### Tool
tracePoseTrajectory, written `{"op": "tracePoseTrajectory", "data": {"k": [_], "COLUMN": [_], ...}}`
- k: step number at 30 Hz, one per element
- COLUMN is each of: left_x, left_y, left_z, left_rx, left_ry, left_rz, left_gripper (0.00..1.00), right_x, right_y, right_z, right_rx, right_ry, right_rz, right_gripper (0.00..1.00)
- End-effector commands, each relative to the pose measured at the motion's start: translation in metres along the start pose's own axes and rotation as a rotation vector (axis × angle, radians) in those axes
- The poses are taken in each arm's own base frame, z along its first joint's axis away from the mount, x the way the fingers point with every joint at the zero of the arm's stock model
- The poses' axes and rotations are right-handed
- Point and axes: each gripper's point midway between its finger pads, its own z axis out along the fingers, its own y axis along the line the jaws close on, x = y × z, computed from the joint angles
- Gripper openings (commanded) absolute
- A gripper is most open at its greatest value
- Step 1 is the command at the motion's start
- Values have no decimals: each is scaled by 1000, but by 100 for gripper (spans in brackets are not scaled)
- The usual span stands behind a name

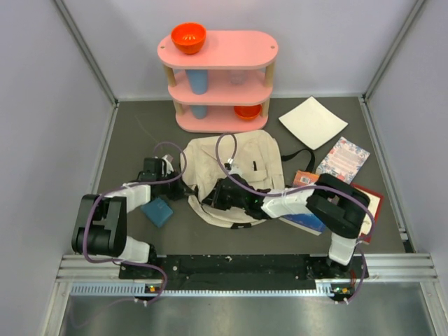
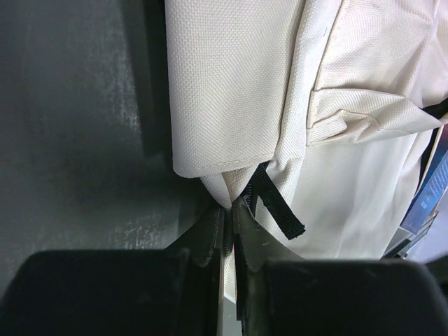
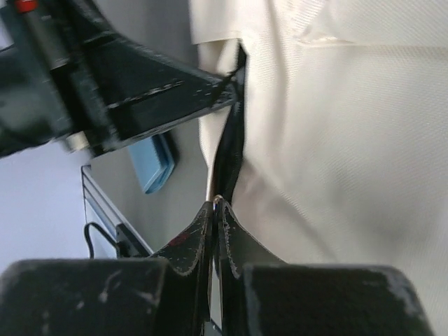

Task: Pack the student bag
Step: Unzip the student bag at the center of the board.

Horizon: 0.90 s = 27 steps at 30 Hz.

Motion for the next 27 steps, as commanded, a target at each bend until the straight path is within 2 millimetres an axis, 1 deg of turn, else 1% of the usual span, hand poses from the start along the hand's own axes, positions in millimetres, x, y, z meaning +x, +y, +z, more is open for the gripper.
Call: {"op": "tracePoseTrajectory", "data": {"k": [1,4,7,8,10,14,15,16,17,19,20,24,26,27], "left_x": [-23,-29,-35,-37,-41,-48,-48,-49,-49,-51,-52,-51,-52,-53], "left_y": [4,1,0,1,1,4,5,5,5,6,6,8,8,7], "left_z": [-4,-3,-3,-3,-5,-7,-7,-7,-8,-9,-11,-15,-17,-17], "left_rx": [-59,-50,-49,-50,-53,-51,-50,-47,-49,-57,-58,-76,-80,-75], "left_ry": [-57,-55,-63,-69,-80,-93,-90,-91,-93,-103,-109,-118,-123,-123], "left_rz": [31,28,23,19,10,-18,-23,-21,-21,-11,-7,0,-2,-6], "left_gripper": [0,0,0,0,0,0,0,0,0,0,0,0,0,0], "right_x": [-15,-7,3,10,17,22,21,23,21,19,18,14,14,11], "right_y": [23,27,24,23,19,9,8,1,4,0,3,0,-12,-12], "right_z": [-31,-41,-49,-52,-59,-72,-74,-77,-80,-82,-84,-89,-93,-99], "right_rx": [-55,-92,-81,-78,-62,-45,-40,-24,-29,-17,-24,-9,24,19], "right_ry": [-72,-44,-14,-2,2,-10,-22,-20,-27,-38,-42,-59,-69,-86], "right_rz": [-172,-225,-284,-299,-317,-312,-312,-316,-316,-312,-313,-289,-279,-266], "right_gripper": [0,0,0,0,0,0,0,0,0,0,0,0,0,0]}}
